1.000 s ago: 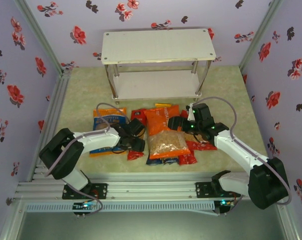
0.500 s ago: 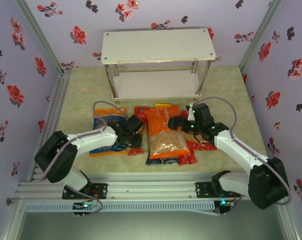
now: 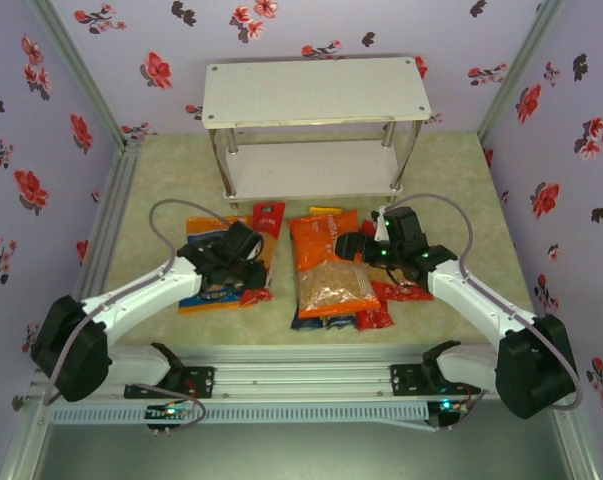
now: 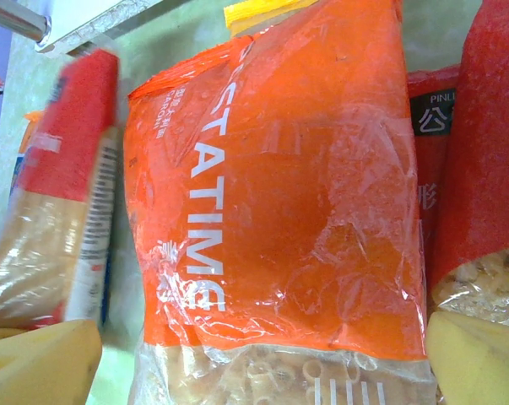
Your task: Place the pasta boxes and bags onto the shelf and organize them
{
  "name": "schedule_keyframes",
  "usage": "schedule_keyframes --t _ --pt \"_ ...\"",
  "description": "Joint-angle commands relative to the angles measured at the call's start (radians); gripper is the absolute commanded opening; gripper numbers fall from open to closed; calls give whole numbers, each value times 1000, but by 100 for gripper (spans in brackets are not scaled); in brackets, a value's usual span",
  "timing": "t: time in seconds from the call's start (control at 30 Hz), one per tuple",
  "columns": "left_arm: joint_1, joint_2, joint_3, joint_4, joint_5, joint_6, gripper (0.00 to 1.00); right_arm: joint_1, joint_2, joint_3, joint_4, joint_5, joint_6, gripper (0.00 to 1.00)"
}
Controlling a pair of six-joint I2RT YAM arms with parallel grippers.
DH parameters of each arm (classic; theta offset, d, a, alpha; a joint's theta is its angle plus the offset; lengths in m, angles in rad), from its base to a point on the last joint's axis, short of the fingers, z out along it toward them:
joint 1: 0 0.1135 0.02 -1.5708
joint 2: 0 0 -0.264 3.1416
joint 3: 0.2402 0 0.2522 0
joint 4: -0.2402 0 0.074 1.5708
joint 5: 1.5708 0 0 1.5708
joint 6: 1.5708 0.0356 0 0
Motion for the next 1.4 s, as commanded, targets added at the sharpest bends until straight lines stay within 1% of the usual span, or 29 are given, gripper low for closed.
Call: schedule_keyframes --t 0.0,0.1,0.2,0.37,0.6,0.77,0.97,1.23,1.37 --pt "29 -76 87 63 3 68 0 6 2 0 16 15 23 99" --pt "78 -69 119 77 49 111 0 7 8 1 26 14 24 99" --pt "139 -31 163 105 57 164 0 7 19 8 33 5 27 99" --pt "228 111 278 180 75 258 0 7 45 29 40 -7 28 99" --pt "305 318 456 234 75 304 0 7 72 57 37 -16 23 99" --pt "323 420 532 269 18 300 0 7 96 72 32 -19 15 99" --pt "325 509 573 330 -8 264 0 7 127 87 33 -31 10 99" --pt "324 578 607 348 -62 238 0 7 135 88 27 -32 -2 99" --pt "324 604 621 345 -76 239 10 7 132 83 24 -28 -5 99"
